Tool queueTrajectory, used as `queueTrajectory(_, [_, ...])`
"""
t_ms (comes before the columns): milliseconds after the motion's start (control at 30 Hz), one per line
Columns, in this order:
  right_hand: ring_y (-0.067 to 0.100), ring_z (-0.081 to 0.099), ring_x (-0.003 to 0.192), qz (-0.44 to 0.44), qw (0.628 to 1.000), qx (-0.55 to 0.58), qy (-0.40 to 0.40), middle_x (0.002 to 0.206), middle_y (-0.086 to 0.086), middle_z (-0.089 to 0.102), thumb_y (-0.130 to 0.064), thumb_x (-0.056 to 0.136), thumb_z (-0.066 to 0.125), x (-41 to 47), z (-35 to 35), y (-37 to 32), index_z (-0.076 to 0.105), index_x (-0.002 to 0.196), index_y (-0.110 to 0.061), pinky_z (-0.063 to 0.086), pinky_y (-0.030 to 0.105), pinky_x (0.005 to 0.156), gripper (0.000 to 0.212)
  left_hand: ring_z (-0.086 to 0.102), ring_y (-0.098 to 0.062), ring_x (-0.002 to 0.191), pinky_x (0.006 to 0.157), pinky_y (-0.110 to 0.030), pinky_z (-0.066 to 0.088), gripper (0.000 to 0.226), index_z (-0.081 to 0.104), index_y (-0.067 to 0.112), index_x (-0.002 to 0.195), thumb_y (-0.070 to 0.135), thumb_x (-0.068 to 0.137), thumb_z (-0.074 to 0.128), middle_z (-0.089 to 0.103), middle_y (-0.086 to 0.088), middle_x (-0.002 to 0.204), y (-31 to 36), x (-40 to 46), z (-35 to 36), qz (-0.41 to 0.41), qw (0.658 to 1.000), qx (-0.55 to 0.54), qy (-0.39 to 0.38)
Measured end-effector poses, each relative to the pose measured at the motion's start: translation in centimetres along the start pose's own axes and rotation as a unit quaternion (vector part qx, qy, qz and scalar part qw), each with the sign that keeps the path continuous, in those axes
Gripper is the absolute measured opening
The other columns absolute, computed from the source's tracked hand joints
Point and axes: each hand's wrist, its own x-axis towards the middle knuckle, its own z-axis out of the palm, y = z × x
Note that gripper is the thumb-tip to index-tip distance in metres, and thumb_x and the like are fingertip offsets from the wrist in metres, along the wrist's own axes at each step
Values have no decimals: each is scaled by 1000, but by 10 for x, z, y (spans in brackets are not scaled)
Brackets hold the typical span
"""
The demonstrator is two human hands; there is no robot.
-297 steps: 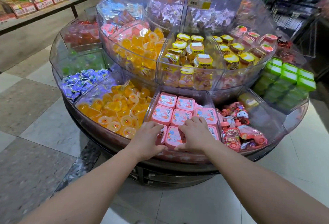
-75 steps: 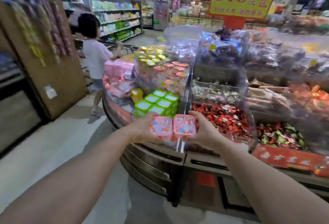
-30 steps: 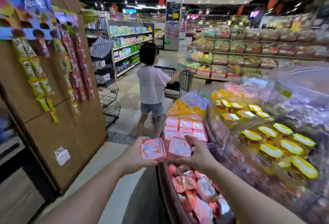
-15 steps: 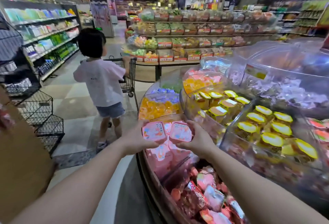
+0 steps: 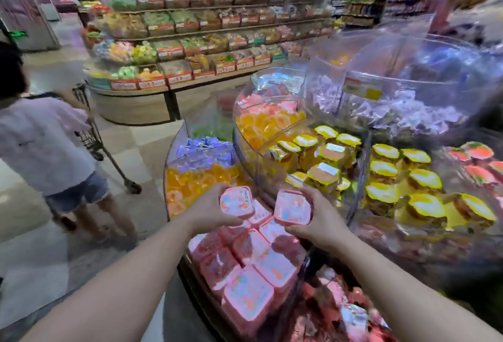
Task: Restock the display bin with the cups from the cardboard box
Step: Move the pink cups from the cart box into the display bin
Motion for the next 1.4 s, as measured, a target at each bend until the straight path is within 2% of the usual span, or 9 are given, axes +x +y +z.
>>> queueTrajectory(200, [3,52,103,96,992,-20,76,111,-9,53,-16,64,87,-6,40,-11,47,131,-12,34,-2,73,79,51,4,83,69,-13,39,76,46,19,120,27,58,89,51,12,99,-21,67,9,123,989,28,-82])
queueTrajectory(333, [10,53,107,177,974,-32,135,119,-3,54,-28,61,88,-15,60,-25,44,133,-16,35,13,78,86,58,-4,88,77,-21,47,84,48,21,121,46,49,84,59,12,104,-24,85,12,159,979,35,-119])
queueTrajectory(667, [8,48,103,255,941,-48,216,120,-6,49,-33,61,89,-27,71,-45,44,130,-25,35,19,80,83,56,-23,110,82,-33,46,84,46,17,121,53,54,82,57,-2,115,-31,89,29,201,953,133,-183])
queueTrajectory(767, [10,50,106,263,937,-45,224,122,-5,51,-32,60,89,-24,73,-48,43,132,-23,37,21,82,86,51,-28,115,90,-38,46,89,38,16,131,55,62,78,50,-10,125,-25,95,24,219,920,252,-203])
queueTrajectory(867, [12,53,110,270,935,-34,229,124,-4,53,-32,60,90,-23,76,-48,42,133,-22,40,22,85,88,47,-27,116,92,-39,46,92,40,22,131,69,59,72,44,-5,128,-21,96,19,288,875,361,-143])
queueTrajectory(933, [12,53,111,274,935,-36,222,125,-4,53,-33,60,89,-22,77,-49,41,134,-23,40,23,85,89,44,-24,113,93,-36,42,86,46,26,126,76,59,64,48,0,126,-19,99,19,361,849,375,-93])
queueTrajectory(1033, [12,52,111,279,935,-35,218,124,-3,52,-34,60,89,-20,80,-46,41,134,-24,41,24,86,89,44,-22,119,100,-36,33,86,42,31,138,71,65,64,53,5,129,-19,114,14,418,822,368,-118])
queueTrajectory(1233, [14,50,107,305,931,-43,195,130,2,42,-31,61,88,-13,90,-46,35,140,-28,44,28,87,96,49,-19,121,99,-34,43,75,48,25,138,33,71,79,59,2,127,-41,143,0,373,894,198,-149])
queueTrajectory(1400, [19,51,114,328,929,-65,157,135,2,42,-33,63,85,-5,96,-45,33,141,-29,45,33,92,95,41,-19,125,104,-31,32,69,57,23,130,42,68,81,54,1,130,-58,131,12,380,904,164,-104])
